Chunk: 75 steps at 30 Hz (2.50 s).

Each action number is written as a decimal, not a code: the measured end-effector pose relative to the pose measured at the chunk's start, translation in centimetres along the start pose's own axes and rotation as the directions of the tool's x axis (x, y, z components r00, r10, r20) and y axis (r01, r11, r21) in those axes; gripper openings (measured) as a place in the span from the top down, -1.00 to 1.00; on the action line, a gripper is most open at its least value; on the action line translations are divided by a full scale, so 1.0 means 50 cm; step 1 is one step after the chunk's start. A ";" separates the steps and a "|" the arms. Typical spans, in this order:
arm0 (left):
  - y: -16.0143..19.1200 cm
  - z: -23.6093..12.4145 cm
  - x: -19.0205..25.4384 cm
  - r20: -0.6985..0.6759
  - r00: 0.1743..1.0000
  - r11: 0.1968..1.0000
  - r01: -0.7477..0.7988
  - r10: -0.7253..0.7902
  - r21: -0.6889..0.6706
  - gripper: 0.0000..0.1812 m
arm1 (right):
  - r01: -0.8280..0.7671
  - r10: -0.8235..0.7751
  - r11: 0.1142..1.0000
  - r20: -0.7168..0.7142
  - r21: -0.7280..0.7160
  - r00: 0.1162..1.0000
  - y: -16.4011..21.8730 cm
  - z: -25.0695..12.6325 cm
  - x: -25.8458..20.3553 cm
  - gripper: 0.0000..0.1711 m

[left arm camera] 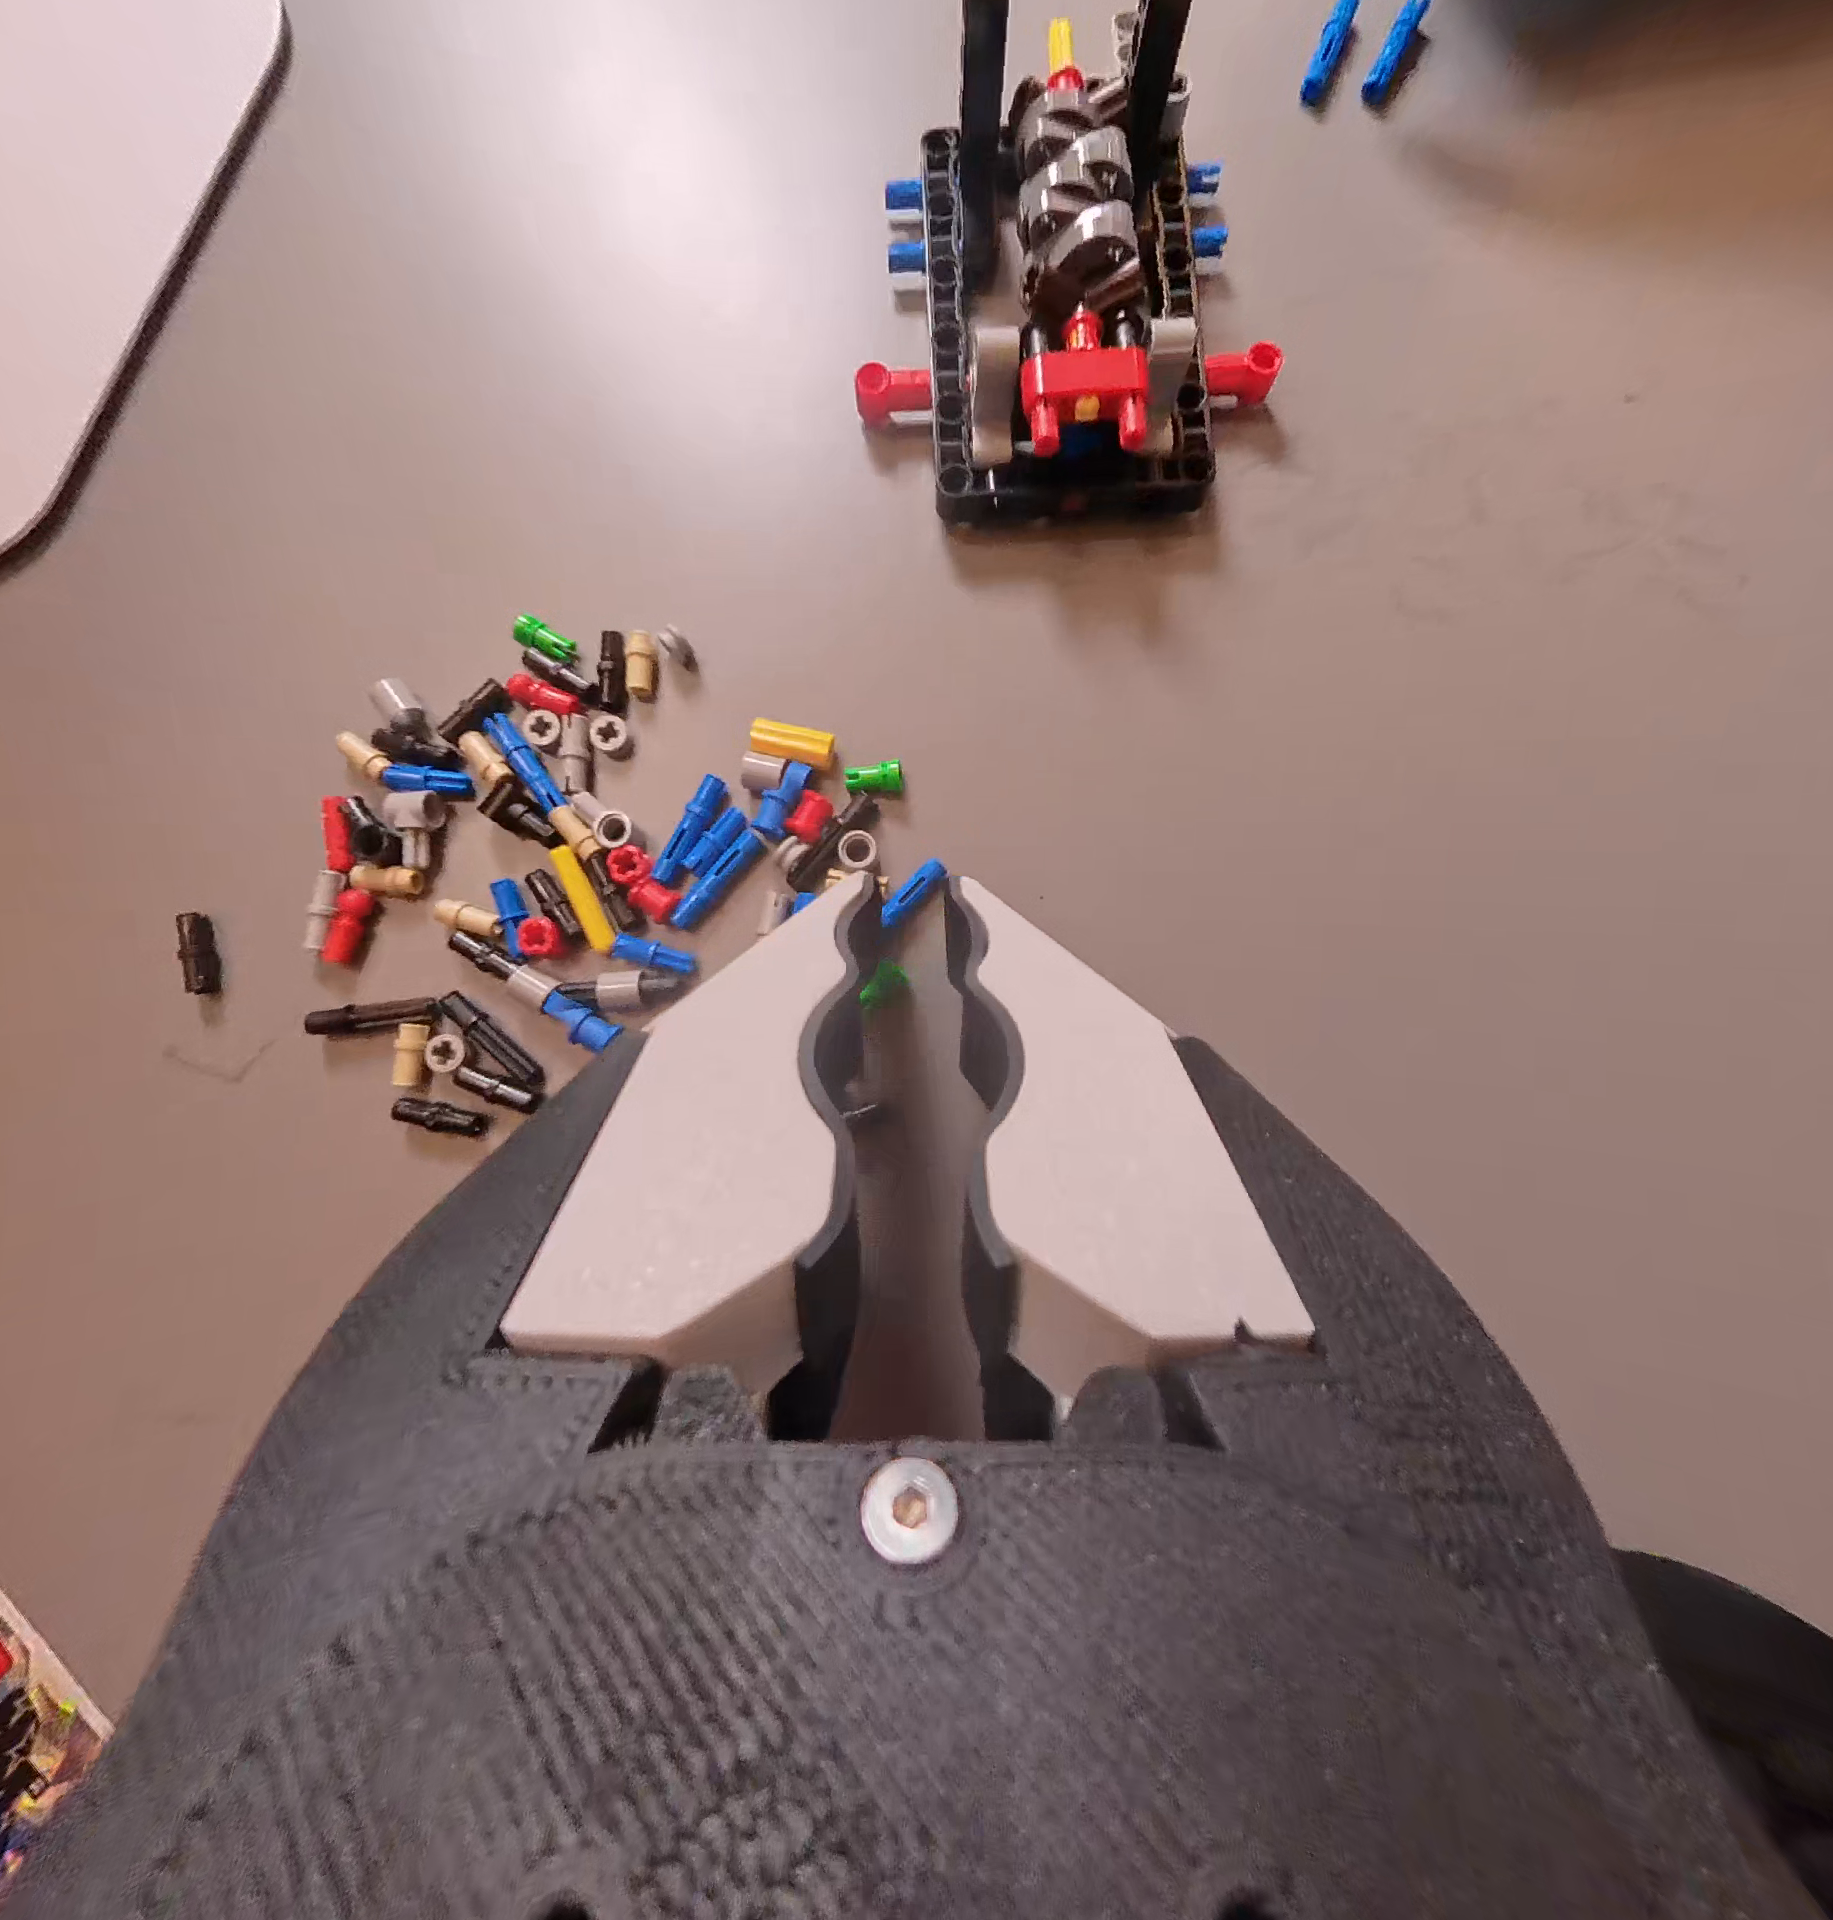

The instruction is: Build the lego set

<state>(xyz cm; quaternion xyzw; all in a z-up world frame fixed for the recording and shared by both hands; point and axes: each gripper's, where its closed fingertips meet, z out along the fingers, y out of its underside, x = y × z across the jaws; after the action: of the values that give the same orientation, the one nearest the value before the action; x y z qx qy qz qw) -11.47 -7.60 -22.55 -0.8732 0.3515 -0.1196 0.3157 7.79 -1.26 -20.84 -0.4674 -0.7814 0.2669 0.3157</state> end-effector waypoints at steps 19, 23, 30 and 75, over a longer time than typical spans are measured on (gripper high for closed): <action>-0.183 -0.048 0.105 -0.239 0.971 0.893 0.095 0.015 0.440 0.98 | -0.070 0.077 0.957 -0.016 0.280 0.997 -0.106 -0.028 0.010 0.90; -0.295 -0.086 0.187 -0.384 0.919 0.682 0.221 0.094 0.697 0.97 | -0.284 0.215 0.807 0.189 0.519 0.958 -0.216 -0.030 -0.032 0.87; -0.353 -0.112 0.221 -0.572 0.816 0.478 0.472 0.080 0.740 0.98 | -0.508 0.329 0.614 0.388 0.604 0.861 -0.286 -0.034 -0.045 0.78; -0.254 0.059 0.215 -0.113 0.977 0.860 -0.102 0.182 0.500 0.80 | -0.003 0.009 0.997 0.086 -0.079 0.996 -0.025 -0.004 -0.055 0.98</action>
<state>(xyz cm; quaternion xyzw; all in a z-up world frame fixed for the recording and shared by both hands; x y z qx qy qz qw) 4.43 -6.58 -16.90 -0.7236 0.3968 -0.2495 0.5067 8.23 -4.23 -20.46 -0.4699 -0.8027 0.2568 0.2624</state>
